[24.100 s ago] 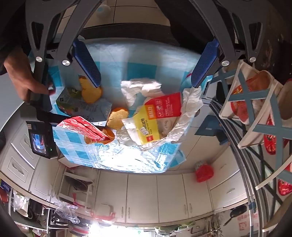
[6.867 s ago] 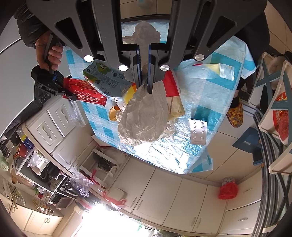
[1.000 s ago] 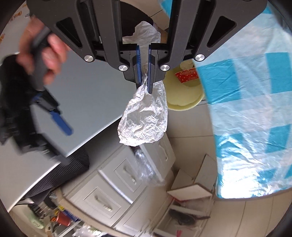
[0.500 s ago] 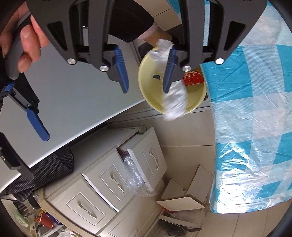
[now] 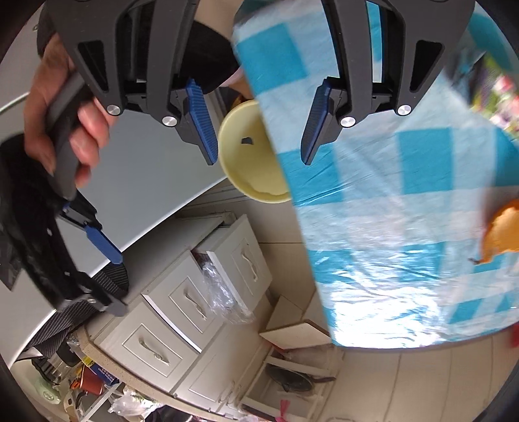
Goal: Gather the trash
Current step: 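Move both open grippers back over the trash on the table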
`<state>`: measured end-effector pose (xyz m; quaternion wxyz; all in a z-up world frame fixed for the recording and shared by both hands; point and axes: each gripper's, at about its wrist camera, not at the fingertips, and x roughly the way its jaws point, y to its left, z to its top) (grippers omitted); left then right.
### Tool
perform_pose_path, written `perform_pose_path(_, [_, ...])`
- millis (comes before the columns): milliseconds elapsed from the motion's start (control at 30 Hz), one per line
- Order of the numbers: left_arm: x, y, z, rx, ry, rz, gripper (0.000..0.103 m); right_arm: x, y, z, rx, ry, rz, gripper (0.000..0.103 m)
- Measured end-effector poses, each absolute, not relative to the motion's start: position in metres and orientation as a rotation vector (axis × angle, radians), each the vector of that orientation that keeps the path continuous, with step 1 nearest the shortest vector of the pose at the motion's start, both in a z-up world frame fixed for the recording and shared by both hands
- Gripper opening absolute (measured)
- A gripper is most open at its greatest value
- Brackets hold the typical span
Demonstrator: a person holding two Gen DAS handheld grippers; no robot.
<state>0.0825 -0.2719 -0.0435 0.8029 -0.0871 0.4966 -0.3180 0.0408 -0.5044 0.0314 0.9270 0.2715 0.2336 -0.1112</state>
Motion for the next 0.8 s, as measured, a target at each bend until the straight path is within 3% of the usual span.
perform_pose_path(267, [0.053,-0.186,-0.005,-0.175,0.959,-0.568,0.065,0.059,-0.474,0.020,0.485,0.550,-0.203,0.080])
perform_pose_path(800, [0.032,-0.098,-0.004,-0.241,0.948,-0.440,0.067,0.086,-0.428,-0.012,0.391,0.687,-0.169,0.082])
